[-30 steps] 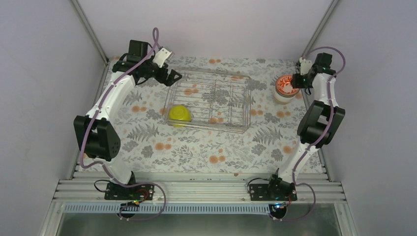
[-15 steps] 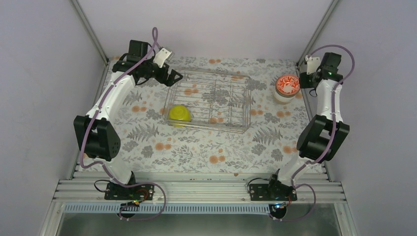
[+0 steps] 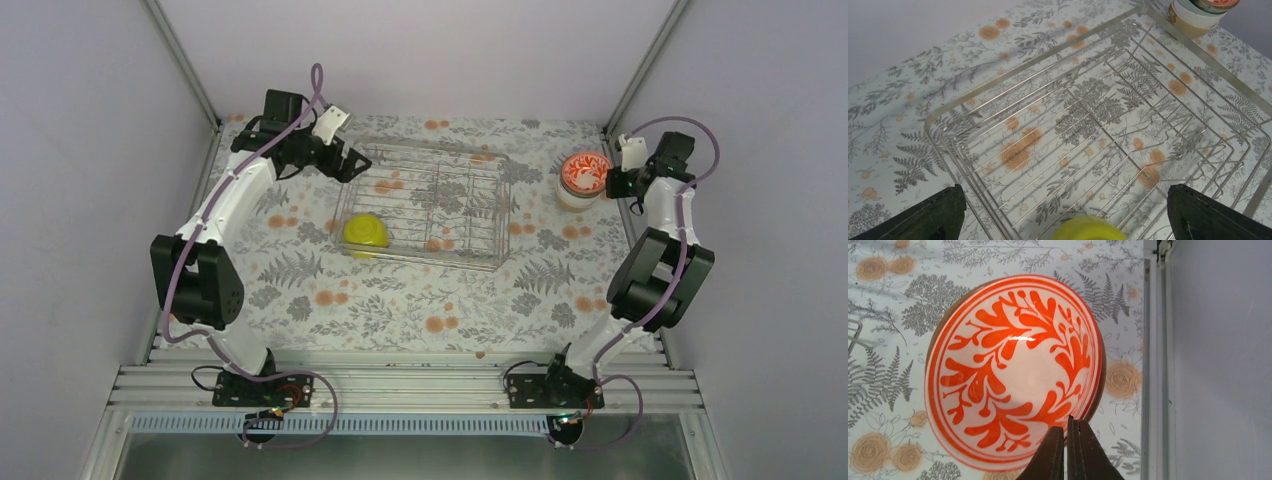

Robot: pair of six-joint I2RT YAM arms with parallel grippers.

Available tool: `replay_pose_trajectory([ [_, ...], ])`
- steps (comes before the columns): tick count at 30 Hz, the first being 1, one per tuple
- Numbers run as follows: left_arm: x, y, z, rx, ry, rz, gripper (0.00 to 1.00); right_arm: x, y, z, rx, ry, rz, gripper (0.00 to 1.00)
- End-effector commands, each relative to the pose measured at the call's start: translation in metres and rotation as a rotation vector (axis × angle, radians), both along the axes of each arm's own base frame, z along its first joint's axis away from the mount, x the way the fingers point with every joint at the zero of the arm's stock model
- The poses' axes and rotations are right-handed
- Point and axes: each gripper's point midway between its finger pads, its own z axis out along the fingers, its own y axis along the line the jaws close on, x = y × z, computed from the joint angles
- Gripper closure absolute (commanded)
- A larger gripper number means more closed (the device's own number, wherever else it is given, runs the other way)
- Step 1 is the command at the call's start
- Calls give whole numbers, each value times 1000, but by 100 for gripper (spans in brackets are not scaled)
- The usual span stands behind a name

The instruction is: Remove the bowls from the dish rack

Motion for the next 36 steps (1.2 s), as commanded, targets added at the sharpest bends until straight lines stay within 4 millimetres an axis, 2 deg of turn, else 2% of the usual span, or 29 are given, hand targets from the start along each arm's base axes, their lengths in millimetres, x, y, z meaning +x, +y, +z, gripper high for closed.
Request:
replay_pose_trajectory([
  [1,-6,2,18,-15,-69,-11,0,15,-6,3,5,-66,22,96],
  [7,-6,1,15,-17,-68,-16,0,17,-4,18,1,-107,28,96],
  [22,-10,0,15,-25,-60,-20,0,21,-9,-11,17,-53,19,96],
  [24,-10,1,16,-25,-63,-20,0,19,-5,-7,26,-64,28,96],
  [28,-12,1,17,-21,-68,-19,0,14,2,15,28,-108,45,96],
  [32,-13,3,19,-10,-86,-20,0,3,22,35,71,-121,99,94],
  [34,-10,8,18,17,-105,-1,0,-7,39,50,66,-144,135,86],
  [36,-6,17,16,58,-126,35,0,-15,68,59,55,-137,196,69],
])
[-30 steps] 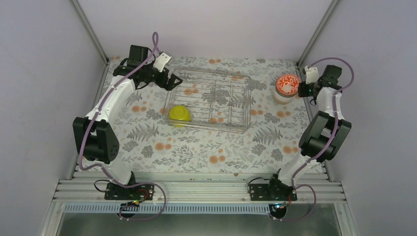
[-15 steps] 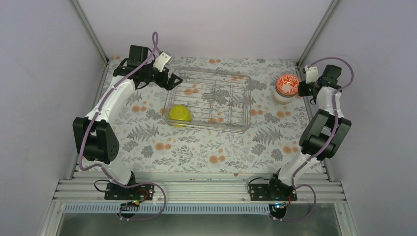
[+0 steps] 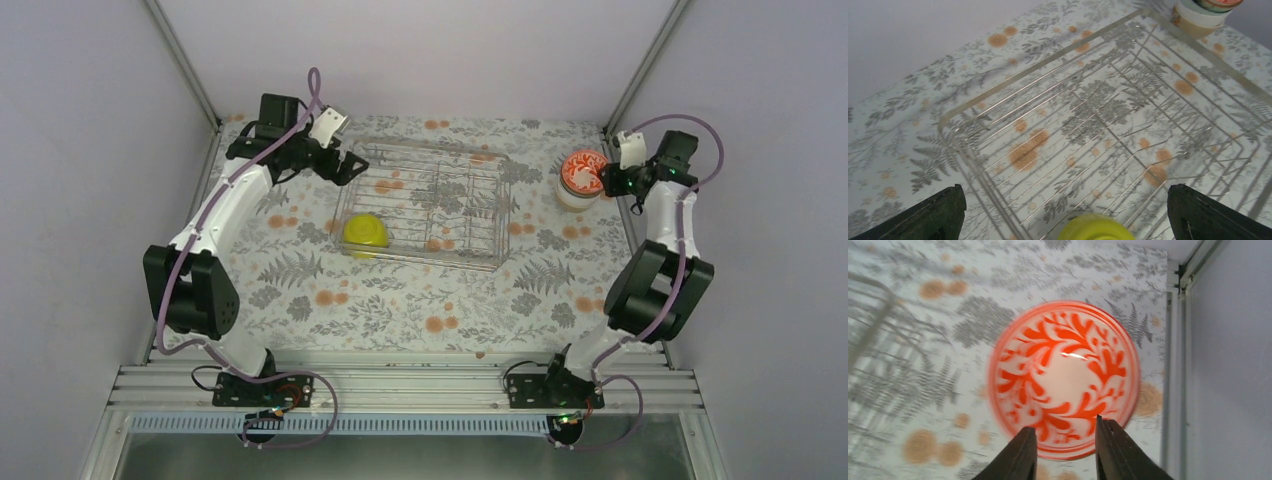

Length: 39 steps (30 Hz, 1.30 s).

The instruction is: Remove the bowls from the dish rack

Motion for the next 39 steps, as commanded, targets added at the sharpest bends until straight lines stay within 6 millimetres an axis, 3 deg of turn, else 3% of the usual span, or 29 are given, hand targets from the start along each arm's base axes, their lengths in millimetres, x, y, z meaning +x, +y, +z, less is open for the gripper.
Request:
replay_pose_trajectory([
  [1,5,19,10,70,-91,53,0,-24,63,45,-9,-52,150,63],
  [5,12,38,11,66,-94,78,0,-35,126,57,-26,-18,279,48],
  [9,17,64,9,54,-76,112,0,-41,192,70,6,27,427,42],
  [11,14,74,5,35,-54,111,0,-40,221,67,20,71,492,39],
  [16,7,95,-7,14,-35,140,0,-34,297,30,-39,196,639,31],
  [22,-2,99,-27,17,-9,159,0,-45,395,-21,-143,311,833,24],
  [25,-1,102,-31,24,-7,176,0,-46,433,-28,-164,287,904,23],
  [29,-1,104,-37,21,-1,200,0,-46,470,-23,-148,230,980,19],
  [31,1,104,-39,14,8,209,0,-49,481,-34,-162,253,1013,18],
  [39,14,106,-56,16,58,223,0,-70,500,-66,-176,313,1109,16],
])
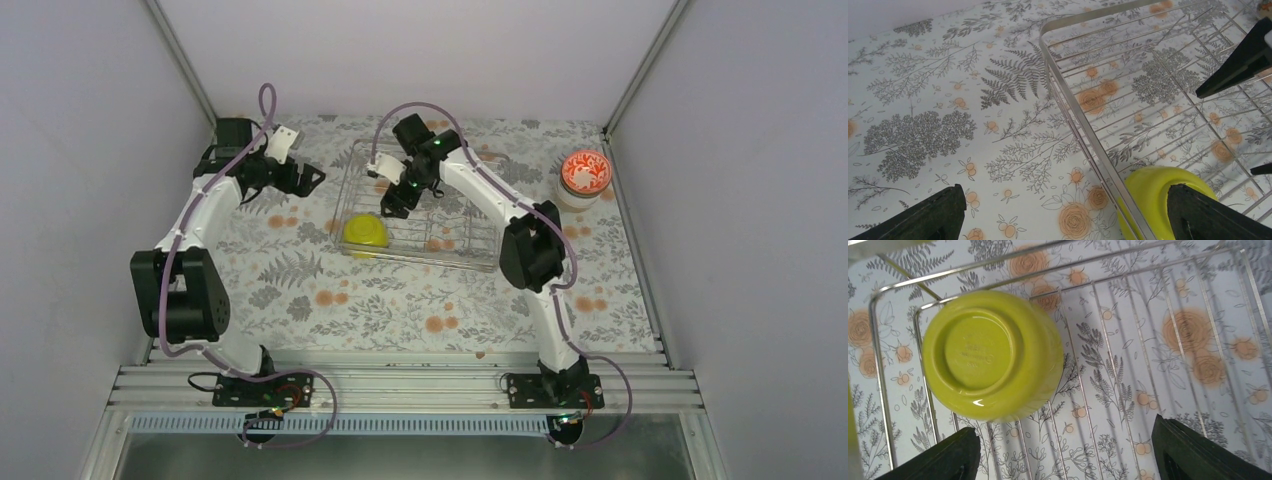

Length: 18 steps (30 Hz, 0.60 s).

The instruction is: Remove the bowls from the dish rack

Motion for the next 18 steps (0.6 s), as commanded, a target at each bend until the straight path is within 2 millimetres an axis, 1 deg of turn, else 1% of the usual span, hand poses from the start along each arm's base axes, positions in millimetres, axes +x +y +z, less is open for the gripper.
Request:
replay_pose_trajectory([
  [1,13,1,-4,-7,3,5,0,-16,6,-24,-35,53,63,16],
  [5,19,-3,-10,-9,22,-4,0,-23,8,-34,-40,87,91,15],
  [8,26,-12,-19,33,37,-8,0,-30,10,-40,-35,127,115,15],
  [12,37,-28,-28,128,28,-10,0,-30,13,-50,-41,172,106,15],
  [13,40,-31,-27,129,29,-14,0,-35,16,-53,-26,217,110,15],
  [15,44,-39,-29,121,46,-34,0,-35,19,-53,-4,259,100,15],
  [18,50,-45,-32,116,60,-44,0,-34,20,-57,2,305,72,13],
])
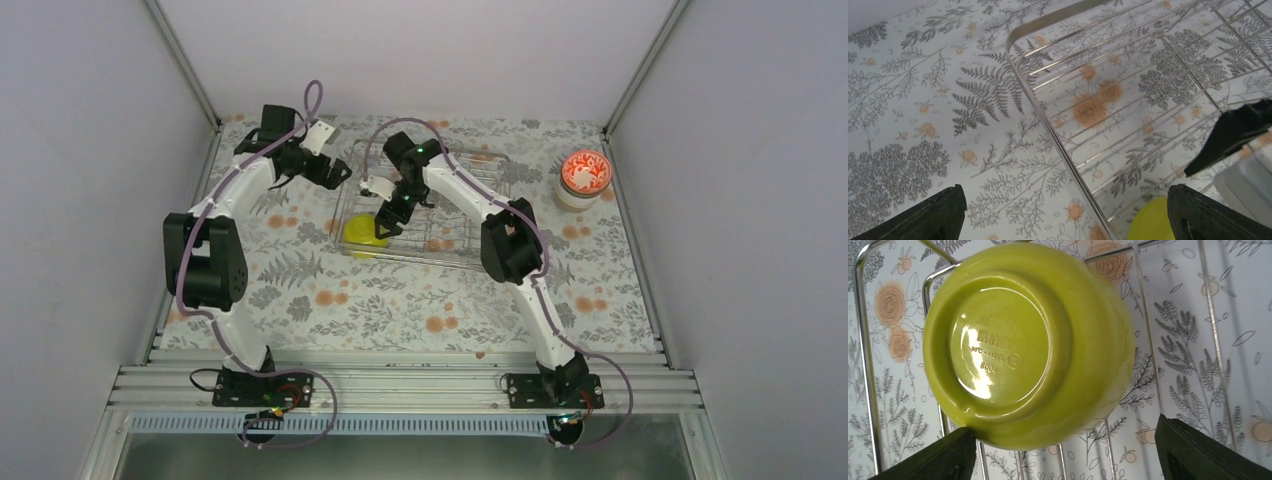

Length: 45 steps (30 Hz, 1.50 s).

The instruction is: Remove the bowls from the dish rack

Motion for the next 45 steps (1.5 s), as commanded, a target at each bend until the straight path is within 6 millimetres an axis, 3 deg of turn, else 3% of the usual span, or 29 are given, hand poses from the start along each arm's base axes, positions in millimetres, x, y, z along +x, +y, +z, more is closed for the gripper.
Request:
replay_pose_trajectory([
  [1,13,2,1,15,4,14,0,-9,5,3,34,107,-25,12],
  [7,17,0,-7,13,26,11,0,-15,5,6,84,197,-36,10],
  [12,17,-3,-15,19,42,6,0,-14,0,19,158,277,-70,1],
  [21,18,-11,-28,42,65,-2,0,-12,-16,-6,121,383,-175,0],
  [32,18,-23,-38,56,80,-21,0,-23,-3,-3,213,526,-166,0],
  [39,15,-29,-45,48,97,-33,0,-21,-4,-17,193,549,-190,0],
  [45,15,-34,-49,31,113,-44,0,-25,0,-16,221,595,-187,0],
])
